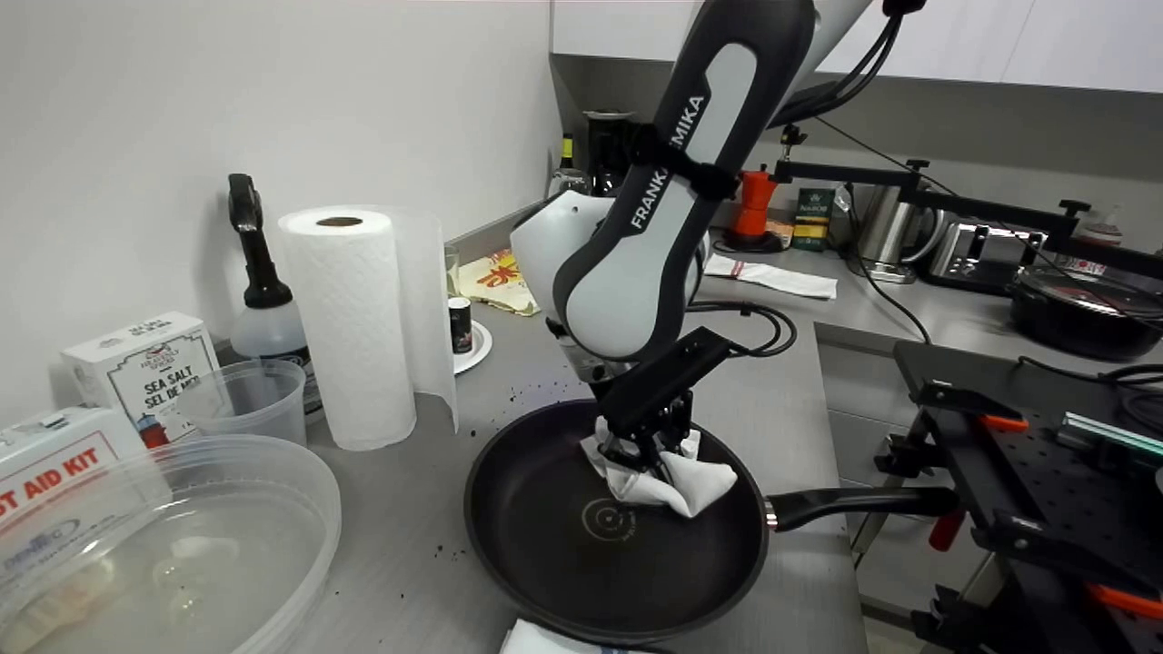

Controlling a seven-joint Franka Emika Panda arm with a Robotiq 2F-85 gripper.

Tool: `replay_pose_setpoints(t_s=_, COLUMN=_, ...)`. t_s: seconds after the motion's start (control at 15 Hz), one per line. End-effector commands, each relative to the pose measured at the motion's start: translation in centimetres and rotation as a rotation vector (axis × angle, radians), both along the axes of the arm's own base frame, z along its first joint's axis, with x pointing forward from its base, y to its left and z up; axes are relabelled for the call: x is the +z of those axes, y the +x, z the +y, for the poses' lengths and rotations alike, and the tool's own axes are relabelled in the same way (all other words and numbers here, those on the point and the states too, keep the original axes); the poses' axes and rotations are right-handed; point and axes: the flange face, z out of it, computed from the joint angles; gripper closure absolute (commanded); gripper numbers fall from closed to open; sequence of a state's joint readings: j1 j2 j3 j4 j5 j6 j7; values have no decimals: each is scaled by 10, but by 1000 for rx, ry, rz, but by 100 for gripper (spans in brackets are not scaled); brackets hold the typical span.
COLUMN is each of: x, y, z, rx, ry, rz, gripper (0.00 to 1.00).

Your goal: Use the white towel wipe the black pan

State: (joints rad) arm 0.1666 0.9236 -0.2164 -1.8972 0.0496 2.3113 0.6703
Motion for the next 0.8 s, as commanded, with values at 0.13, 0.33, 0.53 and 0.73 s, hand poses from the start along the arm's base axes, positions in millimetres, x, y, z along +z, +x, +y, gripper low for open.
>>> replay_pose_setpoints(t_s=0.13, x=-4, y=0, z=-19, rx=107, ry=-139, rz=20, gripper=95)
replay_pose_setpoints(t_s=0.33, x=4, y=1, z=-22, rx=148, ry=-179, rz=15, gripper=95)
replay_pose_setpoints(t_s=0.53, x=20, y=6, z=-18, rx=167, ry=-185, rz=-2, gripper=95)
replay_pose_setpoints(t_s=0.73, x=50, y=16, z=-10, rx=172, ry=-180, rz=-41, gripper=95)
